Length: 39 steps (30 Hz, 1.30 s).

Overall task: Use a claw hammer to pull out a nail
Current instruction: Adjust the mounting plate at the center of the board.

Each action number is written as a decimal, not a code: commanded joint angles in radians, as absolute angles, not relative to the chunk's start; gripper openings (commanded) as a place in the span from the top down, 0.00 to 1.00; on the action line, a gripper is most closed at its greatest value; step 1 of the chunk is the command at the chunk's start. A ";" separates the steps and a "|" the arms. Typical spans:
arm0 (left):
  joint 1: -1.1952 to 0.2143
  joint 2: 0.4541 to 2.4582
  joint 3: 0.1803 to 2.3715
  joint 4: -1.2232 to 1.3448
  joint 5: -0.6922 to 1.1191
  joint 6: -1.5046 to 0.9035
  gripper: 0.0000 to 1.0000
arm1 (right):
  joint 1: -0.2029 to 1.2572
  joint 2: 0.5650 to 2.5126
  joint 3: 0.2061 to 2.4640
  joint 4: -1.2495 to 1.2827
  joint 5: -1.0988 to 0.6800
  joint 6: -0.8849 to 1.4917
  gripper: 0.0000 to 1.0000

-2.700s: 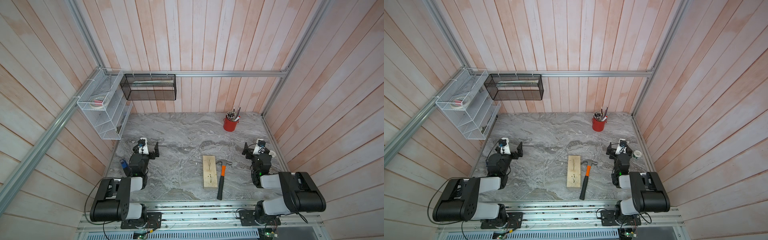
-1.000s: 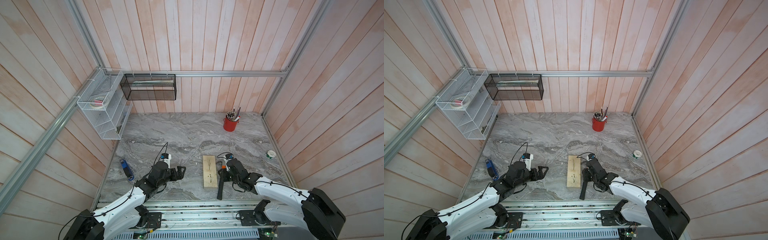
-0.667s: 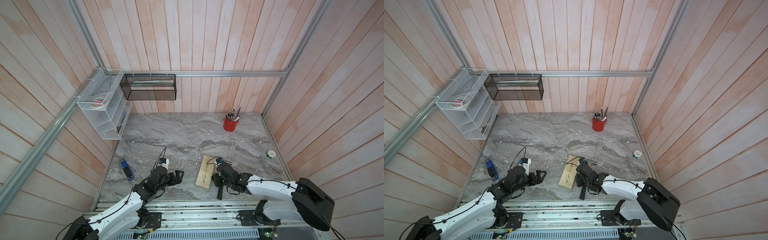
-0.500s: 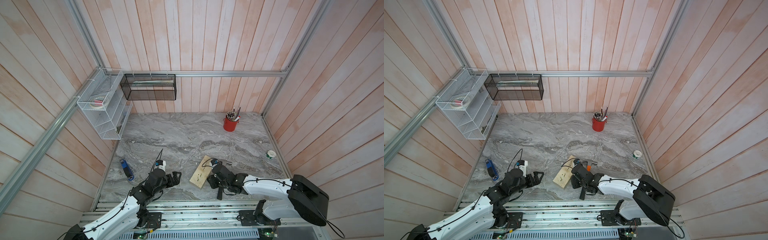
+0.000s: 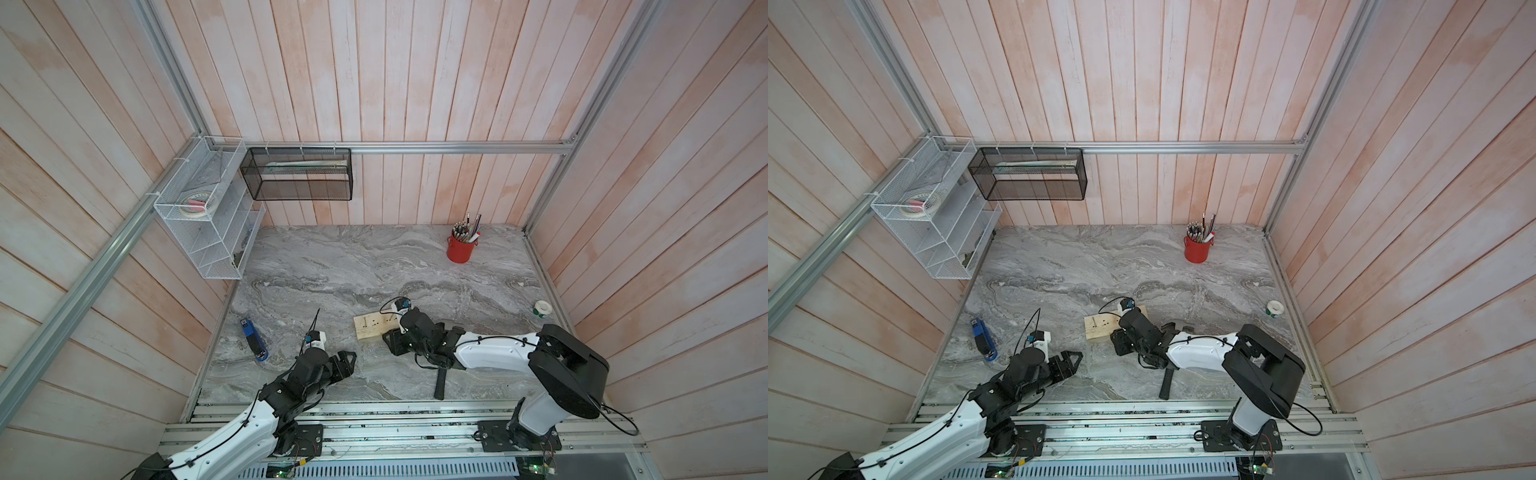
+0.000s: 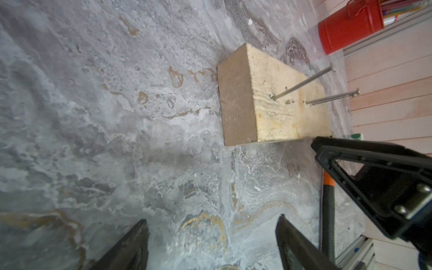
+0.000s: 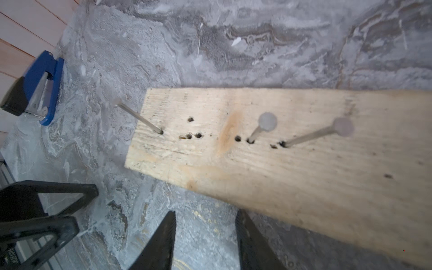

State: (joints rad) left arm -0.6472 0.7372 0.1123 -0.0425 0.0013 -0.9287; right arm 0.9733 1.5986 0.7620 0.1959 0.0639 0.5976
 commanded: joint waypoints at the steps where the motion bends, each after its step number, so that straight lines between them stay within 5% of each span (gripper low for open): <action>1: -0.643 0.832 0.102 0.111 0.038 -0.933 0.14 | 0.949 1.507 0.732 0.122 0.117 0.571 0.55; 6: -0.602 1.029 0.150 0.268 0.091 -0.880 0.18 | 0.860 1.328 0.571 0.099 0.153 0.562 0.51; 11: -0.512 1.236 0.187 0.431 0.225 -0.838 0.42 | 0.767 1.262 0.505 0.141 0.051 0.530 0.51; 19: -0.512 1.322 0.228 0.437 0.231 -0.808 0.48 | 0.769 1.461 0.590 0.169 0.003 0.440 0.48; 27: -0.424 1.451 0.296 0.520 0.284 -0.765 0.66 | 0.741 1.626 0.714 0.200 0.046 0.403 0.50; 33: -0.372 1.517 0.366 0.547 0.356 -0.729 0.64 | 0.685 1.673 0.792 0.145 0.052 0.351 0.51; 39: -0.358 1.420 0.315 0.499 0.350 -0.708 0.43 | 0.706 1.505 0.809 -0.142 0.085 0.385 0.42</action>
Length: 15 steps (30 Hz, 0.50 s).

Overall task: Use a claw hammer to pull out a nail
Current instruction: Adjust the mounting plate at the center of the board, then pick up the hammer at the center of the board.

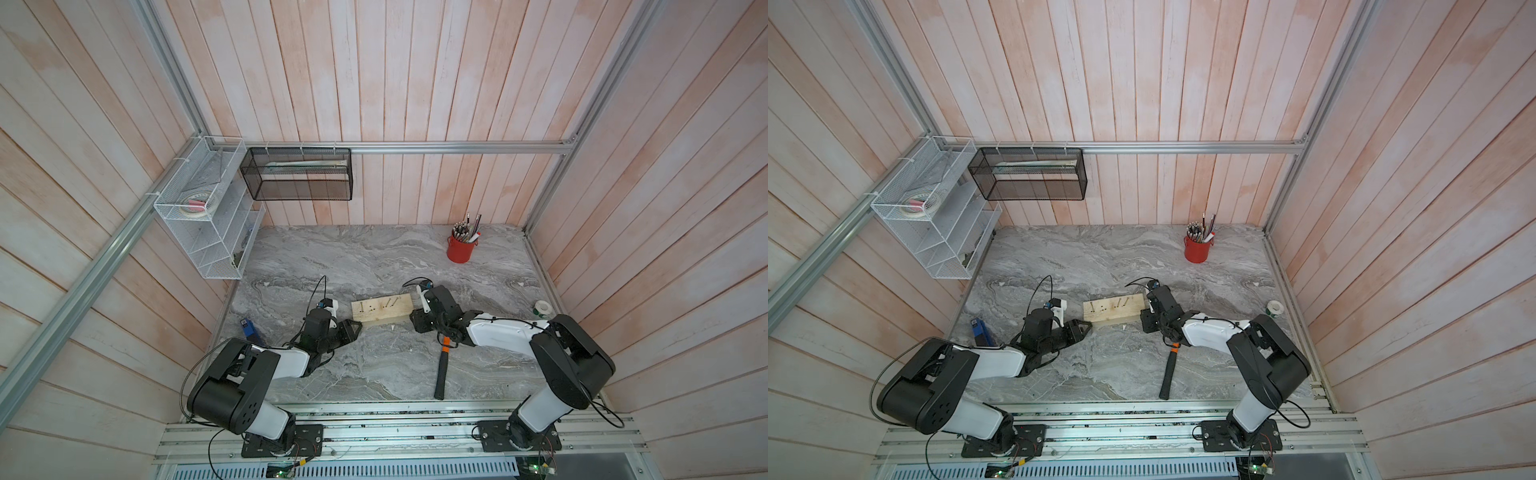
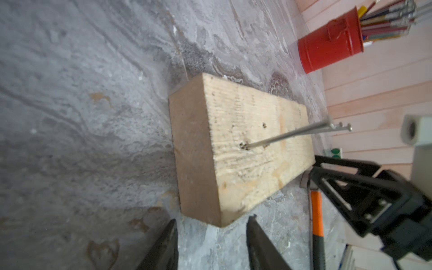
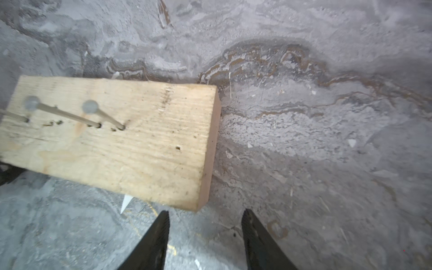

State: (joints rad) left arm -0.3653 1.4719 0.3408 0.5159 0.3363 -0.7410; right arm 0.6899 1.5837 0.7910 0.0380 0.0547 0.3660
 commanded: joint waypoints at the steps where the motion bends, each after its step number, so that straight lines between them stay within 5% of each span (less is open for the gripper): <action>1: -0.358 1.383 0.299 0.480 0.347 -0.701 0.39 | 0.712 1.480 0.810 -0.220 0.098 0.421 0.40; 6: -0.370 1.190 0.224 0.412 0.367 -0.656 0.31 | 0.804 1.396 0.743 -0.432 0.160 0.604 0.33; 15: -0.544 0.957 0.268 0.256 0.174 -0.560 0.25 | 0.877 1.322 0.623 -0.429 0.127 0.765 0.37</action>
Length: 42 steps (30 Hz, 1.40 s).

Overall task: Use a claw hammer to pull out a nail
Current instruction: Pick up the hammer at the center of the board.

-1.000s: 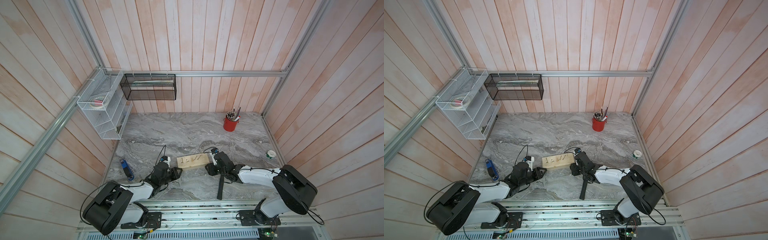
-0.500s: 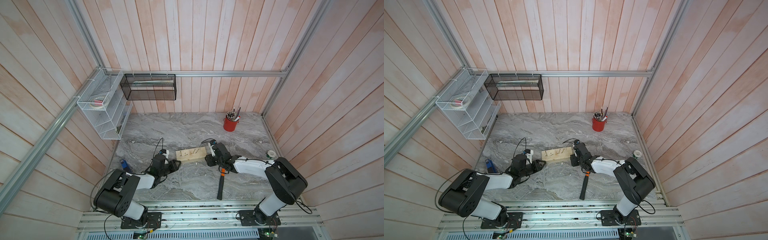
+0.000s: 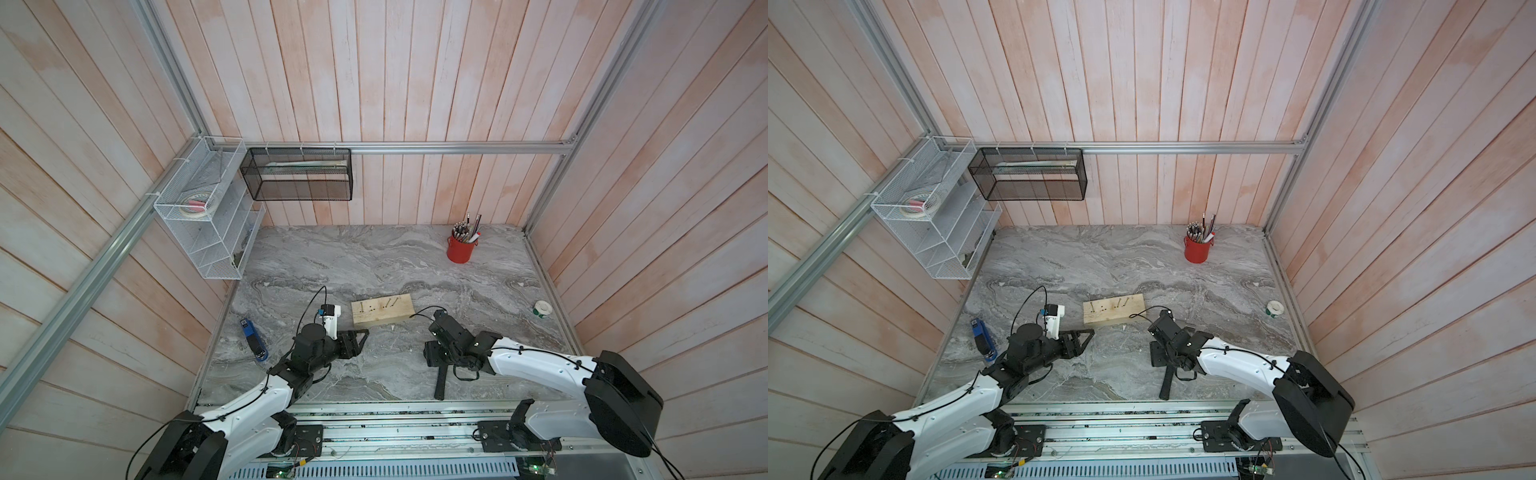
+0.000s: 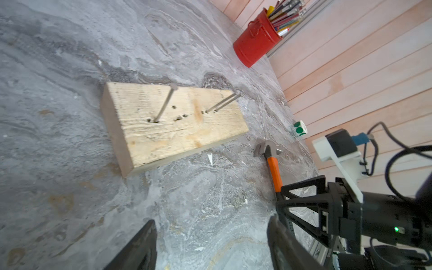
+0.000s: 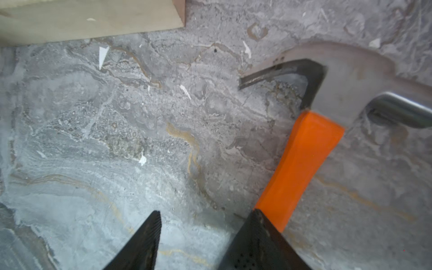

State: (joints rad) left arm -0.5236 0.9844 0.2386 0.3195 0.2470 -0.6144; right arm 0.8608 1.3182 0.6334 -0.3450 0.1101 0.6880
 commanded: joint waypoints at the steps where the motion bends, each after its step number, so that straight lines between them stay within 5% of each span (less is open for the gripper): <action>1: -0.557 0.947 0.270 0.254 0.169 -0.552 0.25 | 0.882 1.324 0.627 -0.443 0.143 0.768 0.37; 24: -0.710 0.999 0.285 0.308 0.099 -0.468 0.22 | 0.884 1.258 0.558 -0.456 0.163 0.812 0.38; 34: -0.774 0.959 0.251 0.358 0.132 -0.431 0.22 | 0.883 1.359 0.596 -0.360 0.189 0.787 0.79; 42: -0.999 1.150 0.234 0.603 0.080 -0.489 0.19 | 0.858 1.352 0.631 -0.245 0.205 0.820 0.96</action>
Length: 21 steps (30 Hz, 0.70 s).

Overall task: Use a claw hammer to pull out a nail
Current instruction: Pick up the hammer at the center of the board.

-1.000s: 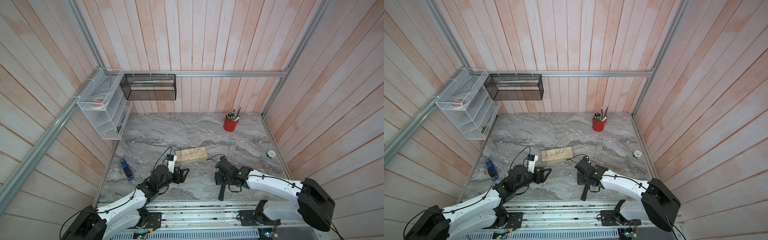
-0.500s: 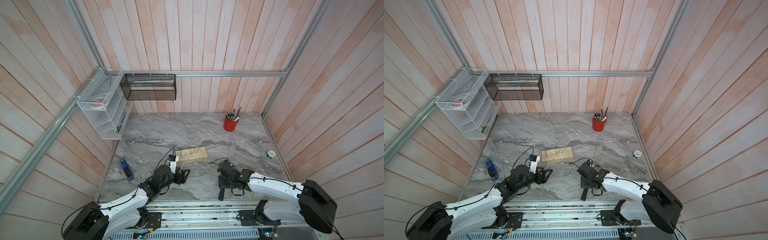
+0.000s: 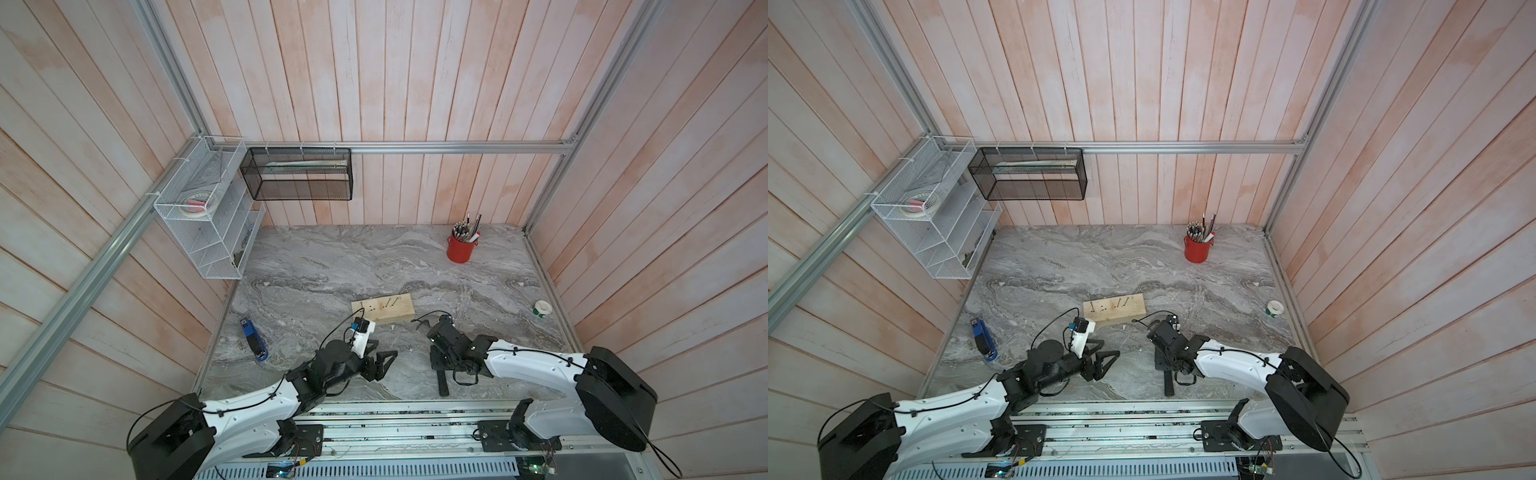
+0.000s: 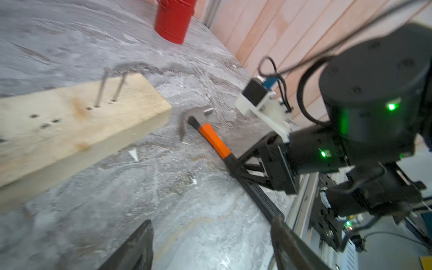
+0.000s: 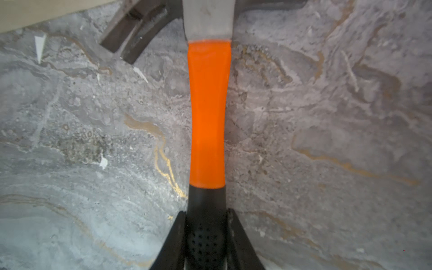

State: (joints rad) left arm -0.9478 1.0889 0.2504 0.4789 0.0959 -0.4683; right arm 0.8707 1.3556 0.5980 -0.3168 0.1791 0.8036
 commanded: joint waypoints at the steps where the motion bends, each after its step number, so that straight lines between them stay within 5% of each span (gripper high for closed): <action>1: -1.017 1.187 0.239 0.642 0.084 -0.503 0.19 | 0.856 1.351 0.631 -0.233 0.201 0.824 0.98; 21: -1.085 1.804 0.395 1.213 0.302 -0.769 0.18 | 0.852 1.321 0.607 0.020 0.178 0.902 1.00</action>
